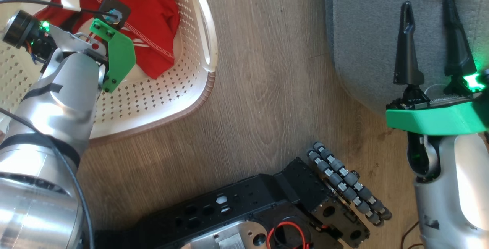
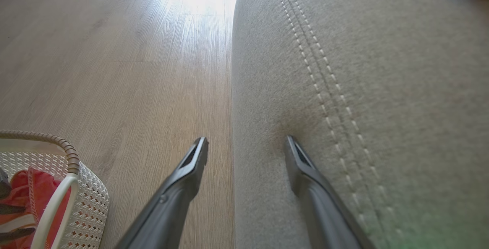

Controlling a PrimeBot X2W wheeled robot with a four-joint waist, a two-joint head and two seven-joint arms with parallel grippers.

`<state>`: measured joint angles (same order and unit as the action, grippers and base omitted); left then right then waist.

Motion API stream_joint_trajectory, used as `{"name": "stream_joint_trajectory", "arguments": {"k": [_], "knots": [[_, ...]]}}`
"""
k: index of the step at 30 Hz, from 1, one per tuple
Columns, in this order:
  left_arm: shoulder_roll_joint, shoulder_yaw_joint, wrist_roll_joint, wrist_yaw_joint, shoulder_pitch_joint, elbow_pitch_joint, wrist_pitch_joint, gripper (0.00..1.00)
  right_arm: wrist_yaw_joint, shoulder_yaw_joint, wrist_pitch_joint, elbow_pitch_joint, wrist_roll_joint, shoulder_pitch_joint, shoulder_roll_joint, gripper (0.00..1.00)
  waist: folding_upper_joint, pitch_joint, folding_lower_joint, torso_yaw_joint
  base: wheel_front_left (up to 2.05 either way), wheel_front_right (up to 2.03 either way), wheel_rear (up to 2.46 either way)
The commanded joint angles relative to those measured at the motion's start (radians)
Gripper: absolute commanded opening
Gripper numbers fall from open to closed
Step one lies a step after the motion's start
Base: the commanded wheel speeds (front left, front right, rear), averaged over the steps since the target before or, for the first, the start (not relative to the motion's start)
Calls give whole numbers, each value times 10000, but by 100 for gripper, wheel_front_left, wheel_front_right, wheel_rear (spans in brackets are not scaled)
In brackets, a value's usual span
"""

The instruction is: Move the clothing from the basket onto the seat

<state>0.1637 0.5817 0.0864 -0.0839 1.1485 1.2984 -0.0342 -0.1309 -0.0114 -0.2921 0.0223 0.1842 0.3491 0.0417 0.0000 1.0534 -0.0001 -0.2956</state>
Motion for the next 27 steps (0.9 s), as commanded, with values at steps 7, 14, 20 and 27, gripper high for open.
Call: {"name": "stream_joint_trajectory", "arguments": {"k": [7,14,20,27], "knots": [[99,-163,-345,25,-84,-78,-244,0,2,156,304,-585,151,-892,86,100,0,58,1,110,0,0,0],[189,-266,-613,-161,-57,-78,260,0,2,231,304,-555,156,-660,86,100,0,24,1,154,0,0,0],[160,-531,-1047,-247,-197,-77,941,0,2,280,304,-672,268,-194,86,100,0,-348,1,120,0,0,0],[-143,-1215,-1952,-380,-663,-77,2157,0,2,185,303,-941,15,290,93,100,0,-1401,1,355,0,0,0]]}}
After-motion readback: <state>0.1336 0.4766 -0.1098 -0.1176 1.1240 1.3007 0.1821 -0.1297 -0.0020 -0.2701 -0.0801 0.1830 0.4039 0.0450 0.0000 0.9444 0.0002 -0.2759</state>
